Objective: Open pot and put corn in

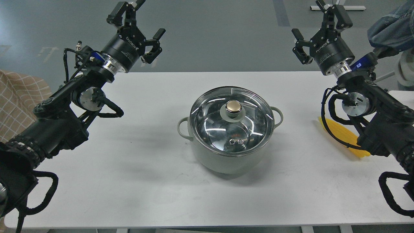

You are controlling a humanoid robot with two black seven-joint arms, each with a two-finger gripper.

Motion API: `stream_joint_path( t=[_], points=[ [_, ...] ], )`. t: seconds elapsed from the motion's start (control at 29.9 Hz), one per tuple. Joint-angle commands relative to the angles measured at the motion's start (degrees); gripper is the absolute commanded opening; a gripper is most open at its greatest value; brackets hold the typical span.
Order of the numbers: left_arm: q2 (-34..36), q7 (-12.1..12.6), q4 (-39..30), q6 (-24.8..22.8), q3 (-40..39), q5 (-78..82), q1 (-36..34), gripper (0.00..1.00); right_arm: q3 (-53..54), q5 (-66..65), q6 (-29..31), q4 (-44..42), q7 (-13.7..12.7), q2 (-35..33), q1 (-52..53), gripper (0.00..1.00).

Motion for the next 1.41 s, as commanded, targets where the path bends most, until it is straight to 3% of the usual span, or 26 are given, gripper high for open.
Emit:
stream_joint_path(
  t=[0.0, 0.67, 0.87, 1.37],
  points=[
    [0.14, -0.11, -0.03, 0.01, -0.36, -0.32, 0.03, 0.98, 0.00, 0.00, -0.16, -0.02, 0.00, 0.00, -0.10, 0.99],
    [0.23, 0.68, 0.76, 0.01, 1.58, 0.12, -0.32, 0.98, -0.17, -0.18, 0.24, 0.42, 0.00, 0.00, -0.01, 0.99],
    [-0.12, 0.41, 0.50, 4.01, 1.75, 0.03, -0.32, 0.98, -0.17, -0.35, 0.24, 0.60, 0.00, -0.26, -0.27, 0.99],
    [-0.65, 0.06, -0.11, 0.41, 1.49, -0.24, 0.21, 0.98, -0.17, -0.26, 0.24, 0.60, 0.00, 0.09, -0.27, 0.99]
  ],
)
